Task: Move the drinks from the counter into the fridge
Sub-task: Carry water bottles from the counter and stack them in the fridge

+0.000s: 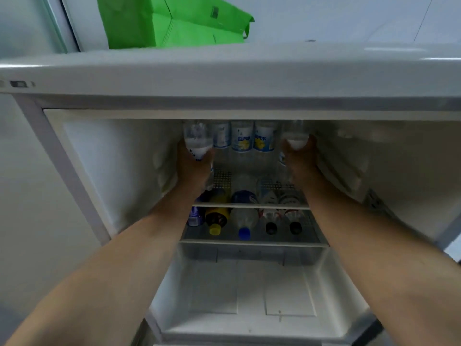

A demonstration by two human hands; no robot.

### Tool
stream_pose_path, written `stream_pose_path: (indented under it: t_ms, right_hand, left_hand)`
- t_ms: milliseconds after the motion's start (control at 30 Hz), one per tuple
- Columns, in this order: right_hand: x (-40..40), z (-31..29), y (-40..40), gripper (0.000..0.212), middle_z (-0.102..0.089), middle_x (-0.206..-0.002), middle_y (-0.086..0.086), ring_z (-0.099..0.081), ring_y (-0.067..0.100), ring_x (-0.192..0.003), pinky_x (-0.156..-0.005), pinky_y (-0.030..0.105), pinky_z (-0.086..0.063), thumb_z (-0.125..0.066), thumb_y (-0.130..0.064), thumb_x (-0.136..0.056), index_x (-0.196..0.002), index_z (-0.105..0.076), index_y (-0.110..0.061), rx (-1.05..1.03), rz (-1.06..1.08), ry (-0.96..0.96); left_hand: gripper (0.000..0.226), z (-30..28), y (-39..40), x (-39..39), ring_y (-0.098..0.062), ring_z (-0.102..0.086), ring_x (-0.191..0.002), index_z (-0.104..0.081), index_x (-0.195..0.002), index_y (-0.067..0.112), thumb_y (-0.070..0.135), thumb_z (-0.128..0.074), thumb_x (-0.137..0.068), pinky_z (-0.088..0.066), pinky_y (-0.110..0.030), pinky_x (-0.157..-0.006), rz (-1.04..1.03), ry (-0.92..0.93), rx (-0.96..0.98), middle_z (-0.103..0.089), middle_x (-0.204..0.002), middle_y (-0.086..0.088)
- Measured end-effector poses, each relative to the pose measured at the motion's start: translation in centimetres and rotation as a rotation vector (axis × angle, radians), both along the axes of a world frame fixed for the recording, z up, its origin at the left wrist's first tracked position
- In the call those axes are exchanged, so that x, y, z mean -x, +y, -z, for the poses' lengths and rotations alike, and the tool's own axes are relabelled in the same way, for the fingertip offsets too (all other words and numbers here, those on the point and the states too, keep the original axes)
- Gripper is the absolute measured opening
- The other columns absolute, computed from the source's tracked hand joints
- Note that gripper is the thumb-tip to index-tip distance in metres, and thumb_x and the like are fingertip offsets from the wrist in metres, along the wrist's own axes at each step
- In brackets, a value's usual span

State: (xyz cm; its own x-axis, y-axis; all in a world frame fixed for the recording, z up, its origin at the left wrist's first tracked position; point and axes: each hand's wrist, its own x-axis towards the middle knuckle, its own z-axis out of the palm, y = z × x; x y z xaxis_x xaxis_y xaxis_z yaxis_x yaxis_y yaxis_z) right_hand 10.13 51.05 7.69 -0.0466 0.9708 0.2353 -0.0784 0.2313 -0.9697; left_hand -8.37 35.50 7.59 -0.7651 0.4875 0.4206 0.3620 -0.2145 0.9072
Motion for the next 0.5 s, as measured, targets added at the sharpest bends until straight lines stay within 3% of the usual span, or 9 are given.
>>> stream_pose_path:
  t_ms: [67, 133, 167, 267, 333, 433, 500]
  right_hand:
    - [0.6, 0.1, 1.7, 0.077, -0.052, -0.135, 0.008, -0.059, 0.018, -0.108, -0.069, 0.018, -0.052, -0.074, -0.029, -0.086, -0.149, -0.03, -0.02, -0.013, 0.036, -0.019]
    - [1.0, 0.2, 2.9, 0.081, -0.048, -0.142, 0.009, -0.056, 0.023, -0.118, -0.083, 0.031, -0.057, -0.074, -0.03, -0.086, -0.151, -0.027, -0.023, 0.013, 0.033, -0.034]
    - [1.2, 0.3, 3.5, 0.081, -0.05, -0.139, 0.006, -0.057, 0.023, -0.117, -0.083, 0.032, -0.058, -0.075, -0.029, -0.086, -0.15, -0.027, -0.024, 0.011, 0.02, -0.03]
    - [1.6, 0.6, 4.9, 0.079, -0.05, -0.123, -0.003, -0.056, 0.016, -0.105, -0.062, 0.013, -0.051, -0.075, -0.023, -0.086, -0.15, -0.028, -0.022, -0.024, 0.013, -0.064]
    - [1.4, 0.8, 5.2, 0.081, -0.051, -0.129, 0.001, -0.053, 0.013, -0.107, -0.069, 0.016, -0.051, -0.077, -0.018, -0.084, -0.149, -0.028, -0.02, -0.037, 0.001, -0.114]
    - [0.5, 1.8, 5.2, 0.082, -0.051, -0.142, 0.007, -0.054, 0.021, -0.121, -0.097, 0.037, -0.051, -0.082, -0.026, -0.079, -0.146, -0.036, -0.017, -0.03, 0.053, -0.381]
    - [-0.1, 2.5, 5.3, 0.078, -0.053, -0.141, 0.013, -0.054, 0.032, -0.126, -0.102, 0.047, -0.049, -0.08, -0.036, -0.079, -0.143, -0.042, -0.014, -0.028, 0.091, -0.593]
  left_hand:
    - [0.048, 0.3, 0.9, 0.7, -0.012, -0.06, -0.103, -0.053, -0.127, 0.006, 0.011, -0.075, -0.085, -0.048, -0.004, -0.077, 0.002, -0.006, -0.006, -0.063, -0.119, -0.003]
    - [0.042, 0.6, 1.3, 1.0, -0.005, -0.059, -0.098, -0.051, -0.119, 0.014, 0.009, -0.075, -0.085, -0.048, -0.005, -0.08, 0.008, 0.013, -0.026, -0.061, -0.112, 0.007]
    - [0.045, 0.7, 1.5, 1.2, -0.005, -0.058, -0.099, -0.05, -0.12, 0.016, 0.008, -0.076, -0.084, -0.048, -0.008, -0.082, 0.02, 0.021, -0.031, -0.059, -0.112, 0.008]
    - [0.051, 0.7, 1.8, 1.8, -0.015, -0.058, -0.109, -0.05, -0.127, 0.013, 0.01, -0.077, -0.083, -0.049, -0.025, -0.09, 0.044, 0.023, -0.038, -0.058, -0.119, 0.0]
    - [0.052, 0.7, 1.9, 2.1, -0.015, -0.059, -0.109, -0.051, -0.127, 0.015, 0.013, -0.078, -0.083, -0.05, -0.029, -0.091, 0.044, 0.008, -0.038, -0.058, -0.121, 0.001]
    - [0.046, 1.0, 1.9, 2.1, -0.001, -0.06, -0.103, -0.054, -0.12, 0.024, 0.014, -0.078, -0.082, -0.05, -0.028, -0.089, 0.029, 0.017, -0.032, -0.061, -0.114, 0.007]
    - [0.046, 1.1, 1.9, 2.1, -0.001, -0.06, -0.103, -0.056, -0.122, 0.021, 0.013, -0.078, -0.082, -0.05, -0.028, -0.089, 0.024, 0.028, -0.02, -0.062, -0.117, 0.005]
